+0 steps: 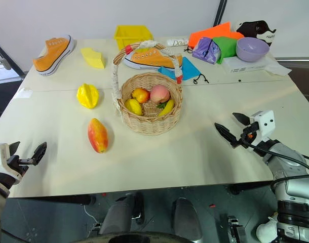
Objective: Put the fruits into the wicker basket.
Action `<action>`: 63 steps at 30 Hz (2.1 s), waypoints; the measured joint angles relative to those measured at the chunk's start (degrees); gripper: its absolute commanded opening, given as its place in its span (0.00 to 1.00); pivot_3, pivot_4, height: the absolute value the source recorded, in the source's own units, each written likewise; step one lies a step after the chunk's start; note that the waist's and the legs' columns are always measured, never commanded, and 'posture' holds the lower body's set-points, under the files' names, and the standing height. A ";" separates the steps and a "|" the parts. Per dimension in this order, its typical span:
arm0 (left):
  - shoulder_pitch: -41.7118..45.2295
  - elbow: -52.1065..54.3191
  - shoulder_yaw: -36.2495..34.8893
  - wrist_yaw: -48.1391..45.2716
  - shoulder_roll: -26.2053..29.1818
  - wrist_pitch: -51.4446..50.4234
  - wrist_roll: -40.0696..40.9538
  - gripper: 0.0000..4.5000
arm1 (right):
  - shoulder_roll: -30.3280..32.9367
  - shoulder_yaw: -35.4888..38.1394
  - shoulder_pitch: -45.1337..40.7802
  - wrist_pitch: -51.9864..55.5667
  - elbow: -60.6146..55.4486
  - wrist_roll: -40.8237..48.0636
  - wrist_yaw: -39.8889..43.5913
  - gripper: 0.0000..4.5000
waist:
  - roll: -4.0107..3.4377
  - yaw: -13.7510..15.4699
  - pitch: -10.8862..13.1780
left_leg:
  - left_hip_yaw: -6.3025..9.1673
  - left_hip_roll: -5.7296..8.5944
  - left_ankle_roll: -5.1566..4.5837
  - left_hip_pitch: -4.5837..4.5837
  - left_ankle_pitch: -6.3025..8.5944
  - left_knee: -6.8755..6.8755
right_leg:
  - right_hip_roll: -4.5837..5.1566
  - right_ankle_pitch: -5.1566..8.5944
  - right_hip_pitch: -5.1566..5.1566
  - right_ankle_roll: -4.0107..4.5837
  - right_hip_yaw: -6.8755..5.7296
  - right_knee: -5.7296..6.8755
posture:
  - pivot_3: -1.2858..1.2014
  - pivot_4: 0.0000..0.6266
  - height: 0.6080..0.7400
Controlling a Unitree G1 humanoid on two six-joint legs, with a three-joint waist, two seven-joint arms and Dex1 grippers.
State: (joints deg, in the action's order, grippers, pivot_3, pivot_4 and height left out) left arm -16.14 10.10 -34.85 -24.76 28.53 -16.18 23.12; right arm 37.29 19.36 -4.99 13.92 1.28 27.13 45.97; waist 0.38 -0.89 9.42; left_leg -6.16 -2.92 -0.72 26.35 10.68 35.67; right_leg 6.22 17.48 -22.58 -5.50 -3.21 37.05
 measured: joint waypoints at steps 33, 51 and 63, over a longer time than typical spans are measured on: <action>50.81 -18.51 27.42 14.04 -0.67 -19.72 -13.20 1.00 | 4.23 -14.37 0.74 16.50 -38.01 9.65 2.80 0.99 | 0.42 1.32 0.13 | -0.07 0.00 -0.25 0.10 -0.09 0.43 | -0.34 -0.14 0.31 -0.28 -0.22 0.18 | 0.52 0.24 0.95; 51.76 -22.40 26.91 17.82 -1.59 -19.06 -17.52 0.01 | 3.80 -15.15 2.71 10.76 -35.79 5.12 2.96 1.00 | 0.47 1.43 0.15 | -0.07 -0.03 -0.25 0.09 -0.10 0.47 | -0.40 -0.24 0.29 -0.49 -0.22 0.30 | 0.52 0.24 0.95; 23.97 14.37 2.28 -11.99 13.12 -21.76 17.80 0.01 | 4.22 -14.21 0.22 9.04 -28.86 4.41 4.93 1.00 | 0.52 1.39 0.17 | 0.00 -0.06 -0.04 -0.03 0.00 0.47 | -0.12 -0.10 0.24 -0.17 -0.20 0.15 | 0.52 0.24 0.95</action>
State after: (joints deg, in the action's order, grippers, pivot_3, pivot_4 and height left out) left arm 7.83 24.47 -32.57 -36.75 41.65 -37.94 40.92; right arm 41.51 5.14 -4.77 22.95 -27.59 31.53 50.90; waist 0.90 0.50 9.59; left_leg -6.16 -2.97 -0.75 26.32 10.68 36.14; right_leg 6.10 17.37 -22.33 -5.67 -3.41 37.20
